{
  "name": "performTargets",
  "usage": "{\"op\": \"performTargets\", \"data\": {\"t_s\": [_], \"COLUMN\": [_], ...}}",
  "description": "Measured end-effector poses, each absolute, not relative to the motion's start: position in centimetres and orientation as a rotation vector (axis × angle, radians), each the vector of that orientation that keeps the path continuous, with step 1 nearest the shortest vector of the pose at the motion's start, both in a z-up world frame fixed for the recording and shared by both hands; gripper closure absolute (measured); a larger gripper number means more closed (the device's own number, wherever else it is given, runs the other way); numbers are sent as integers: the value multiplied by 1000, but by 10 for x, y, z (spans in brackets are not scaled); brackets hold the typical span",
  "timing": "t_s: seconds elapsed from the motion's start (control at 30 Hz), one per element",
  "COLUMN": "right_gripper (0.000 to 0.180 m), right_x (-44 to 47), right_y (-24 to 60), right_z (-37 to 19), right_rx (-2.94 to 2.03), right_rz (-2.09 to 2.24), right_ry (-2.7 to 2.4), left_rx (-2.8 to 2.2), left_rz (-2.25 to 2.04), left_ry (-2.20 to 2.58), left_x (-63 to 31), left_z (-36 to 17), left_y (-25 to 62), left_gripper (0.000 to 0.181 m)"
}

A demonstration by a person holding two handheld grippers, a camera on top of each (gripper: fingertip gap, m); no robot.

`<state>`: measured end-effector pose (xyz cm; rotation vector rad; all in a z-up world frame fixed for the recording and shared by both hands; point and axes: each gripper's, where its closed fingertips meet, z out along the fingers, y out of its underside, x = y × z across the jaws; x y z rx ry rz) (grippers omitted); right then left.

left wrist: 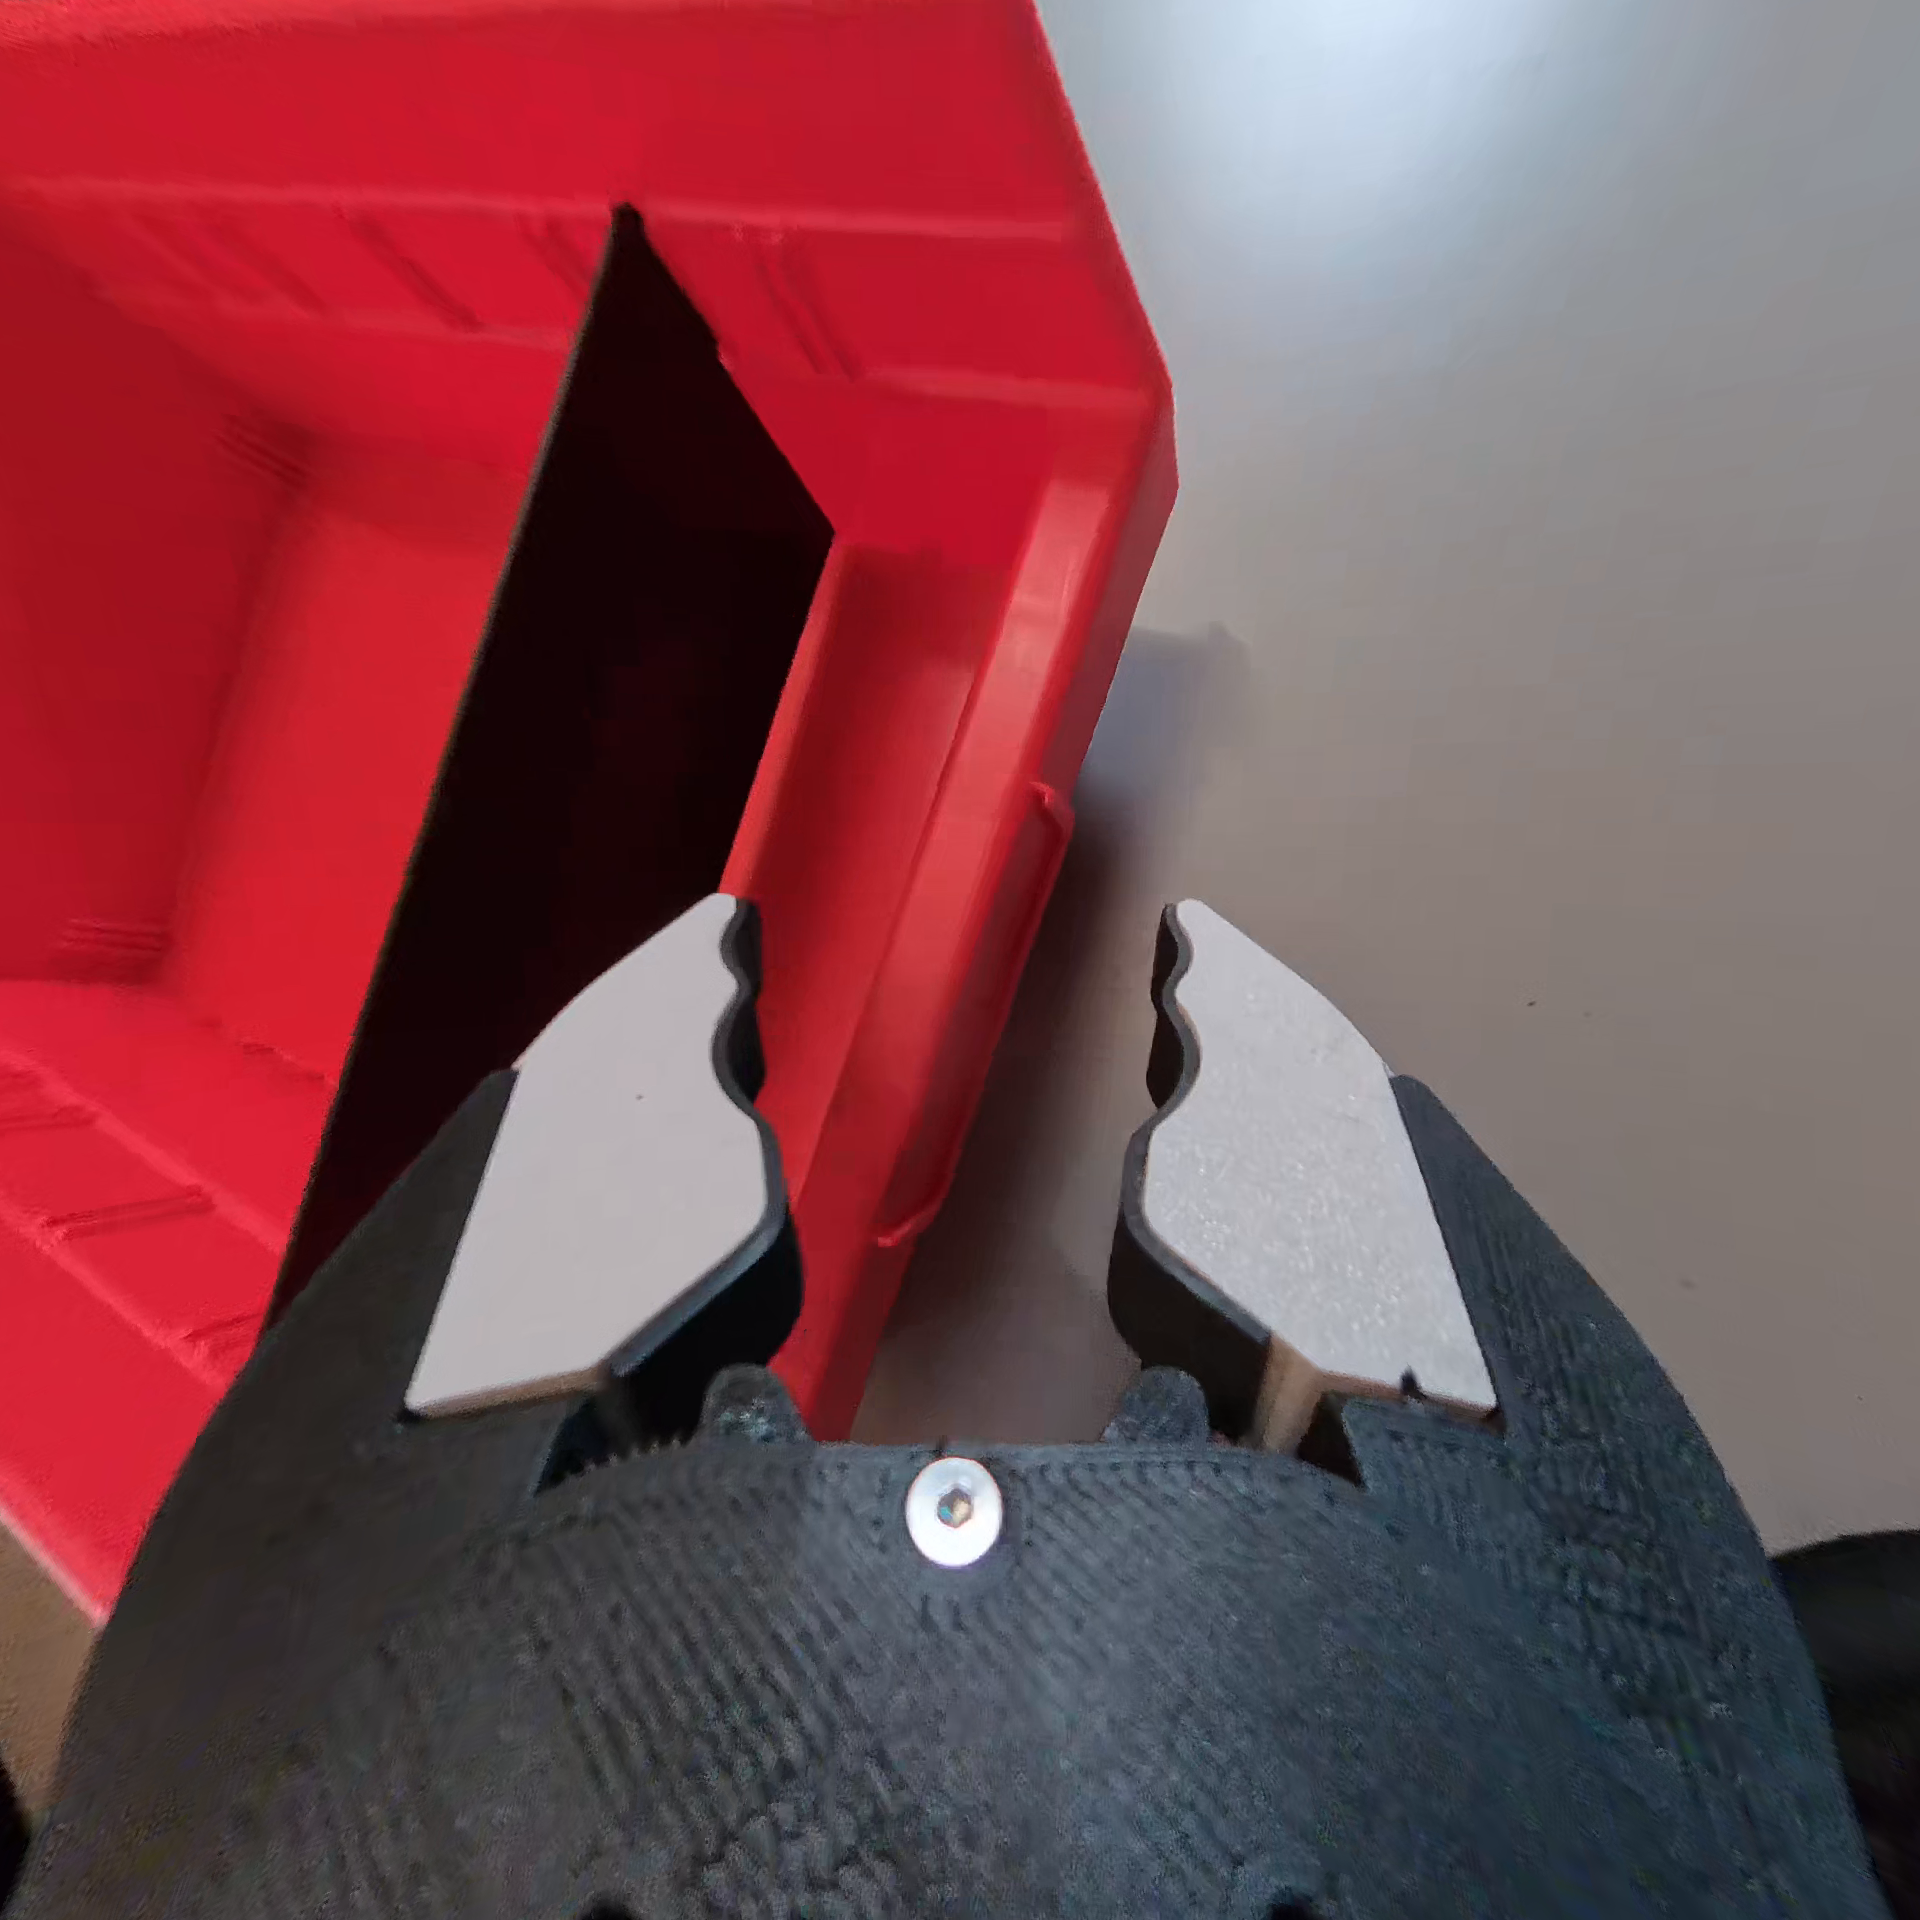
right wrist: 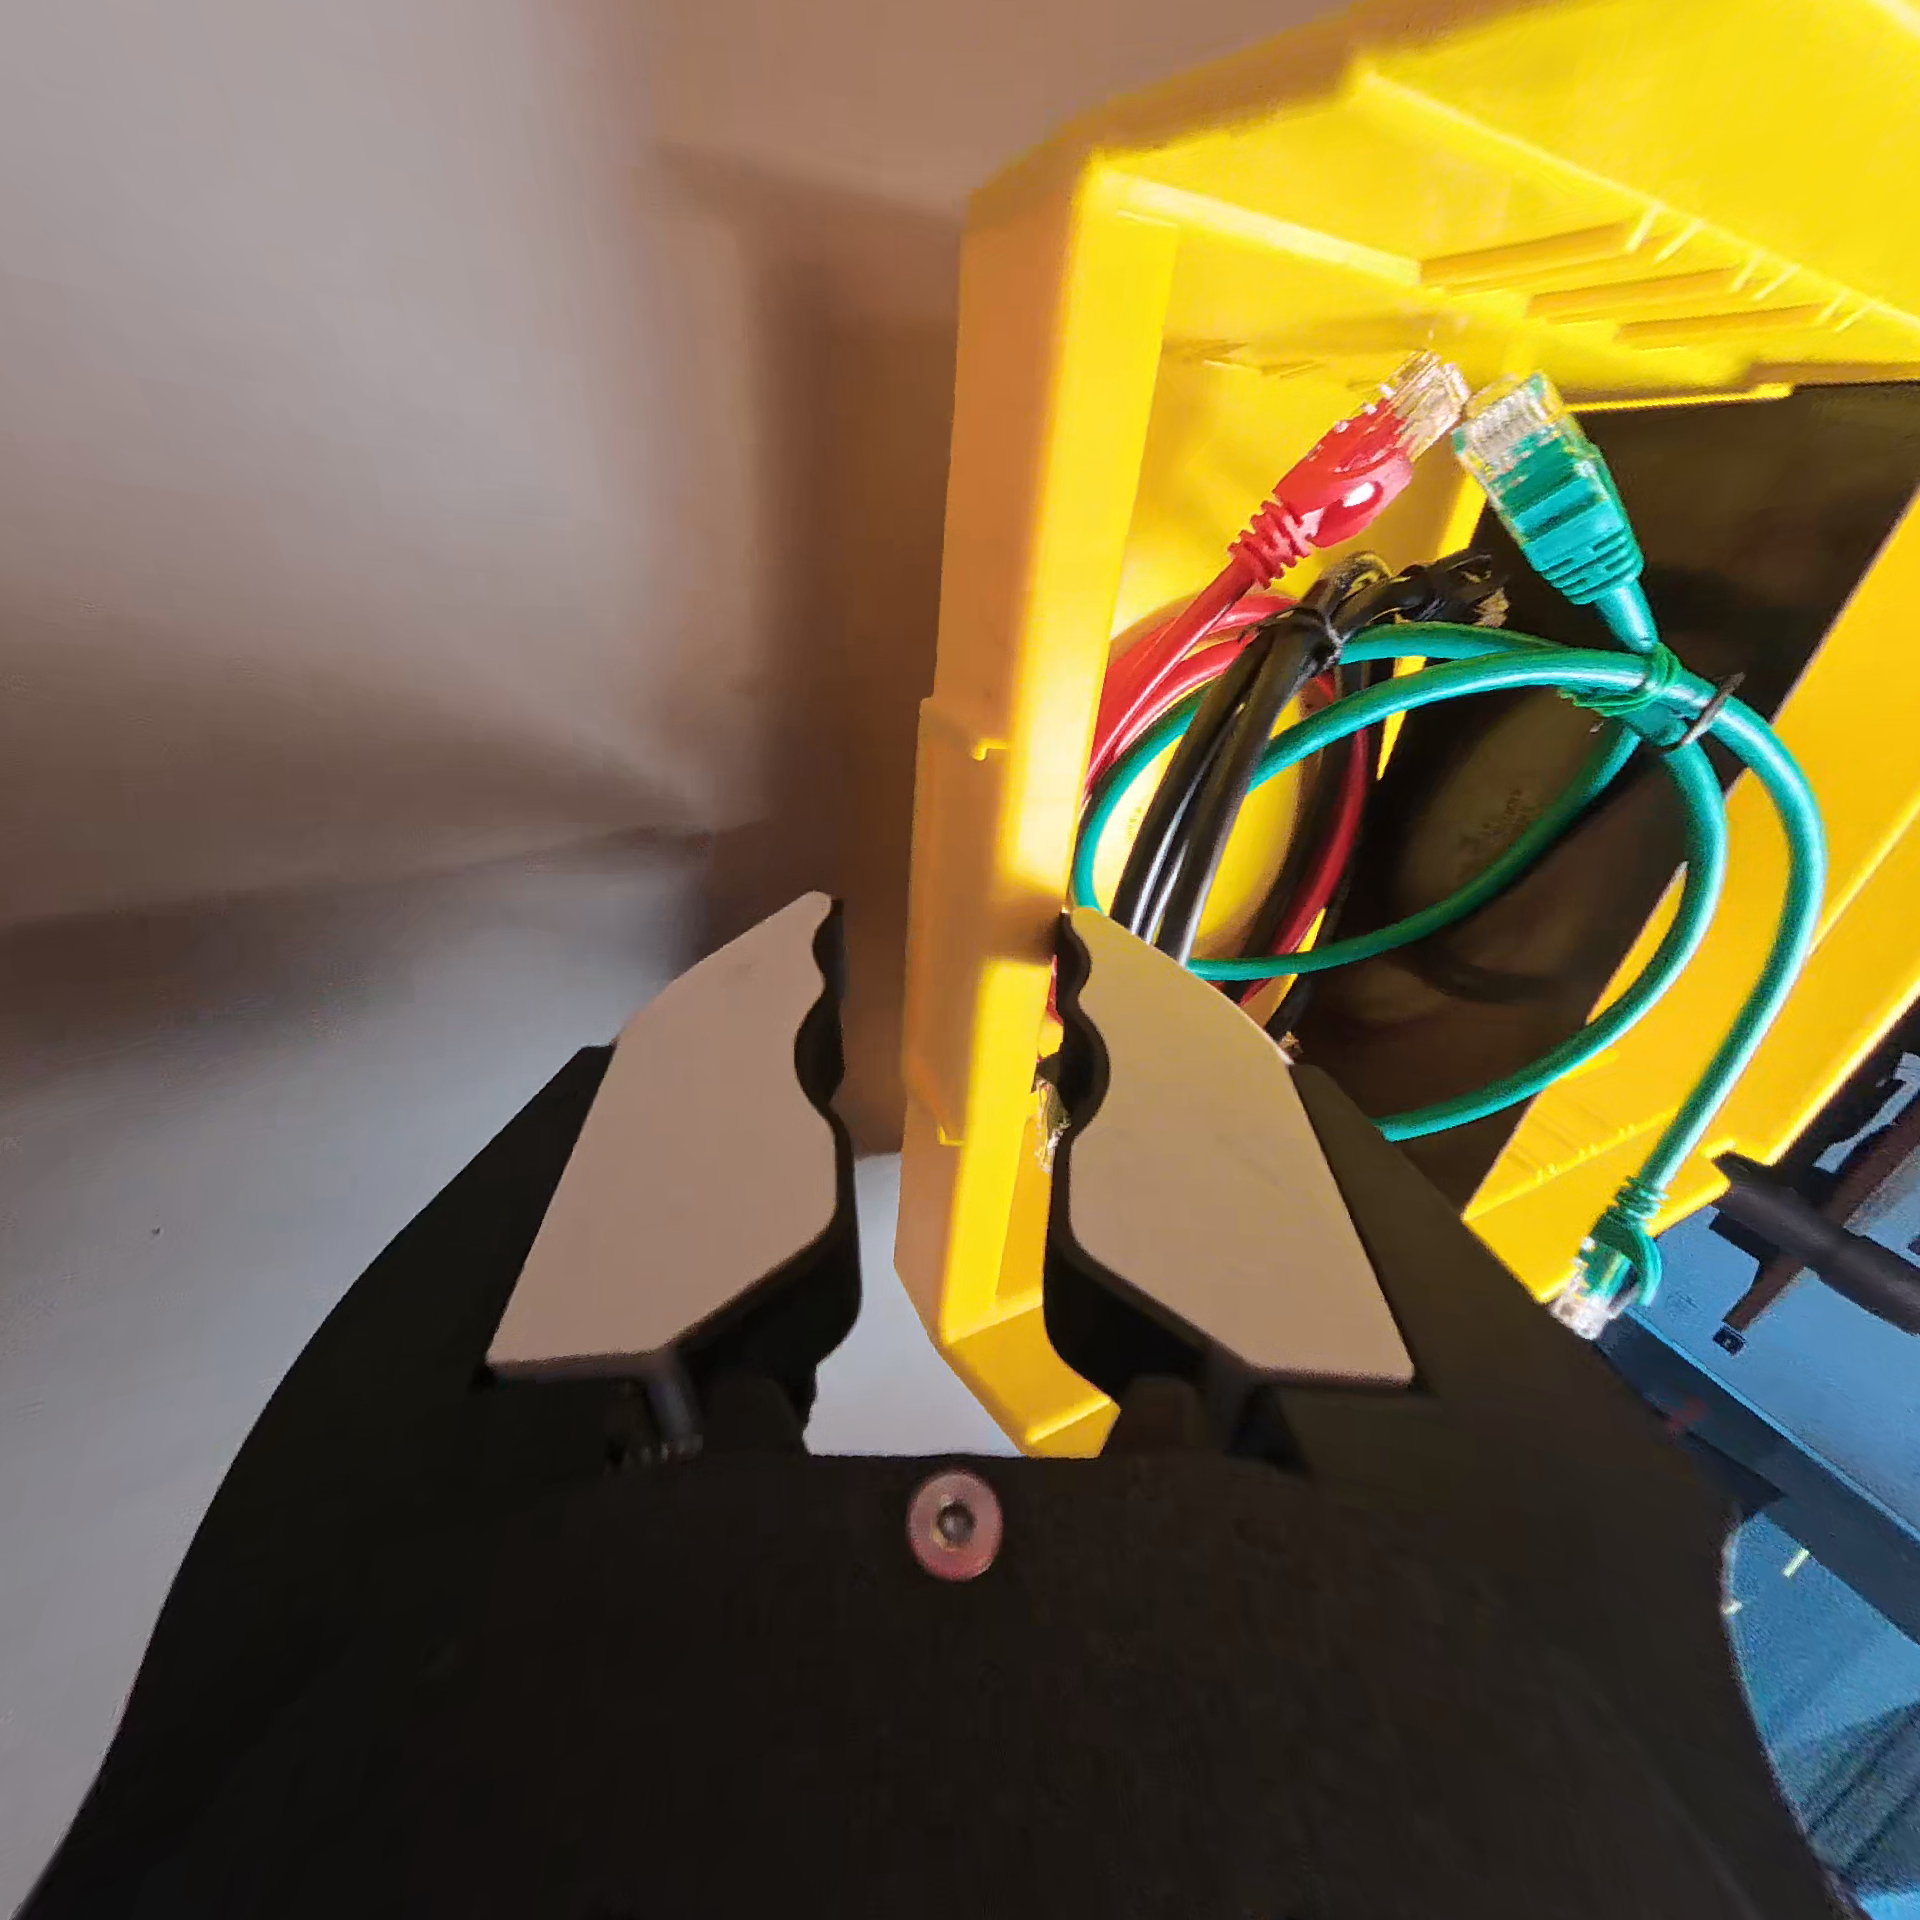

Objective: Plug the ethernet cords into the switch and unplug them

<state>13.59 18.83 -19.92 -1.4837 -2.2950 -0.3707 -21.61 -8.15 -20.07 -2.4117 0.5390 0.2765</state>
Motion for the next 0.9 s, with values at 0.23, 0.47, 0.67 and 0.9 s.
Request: {"op": "performTargets", "data": {"t_s": [0.23, 0.47, 0.67, 0.9], "right_gripper": [142, 128, 126, 153], "right_x": [127, 126, 128, 125], "right_y": [194, 193, 201, 204], "right_z": [-201, -189, -206, -200], "right_rx": [-1408, -1495, -1481, -1400], "right_rz": [-449, -199, -275, -286], "right_ry": [-2265, -2110, -2142, -2186], "left_rx": [-2513, -2494, -2495, -2465], "left_rz": [324, 314, 302, 302], "left_ry": [670, 692, 692, 738], "left_x": [-220, -217, -216, -213], "left_z": [-224, -226, -226, -225], "left_y": [-68, -69, -69, -67], "left_gripper": [132, 146, 146, 147]}}
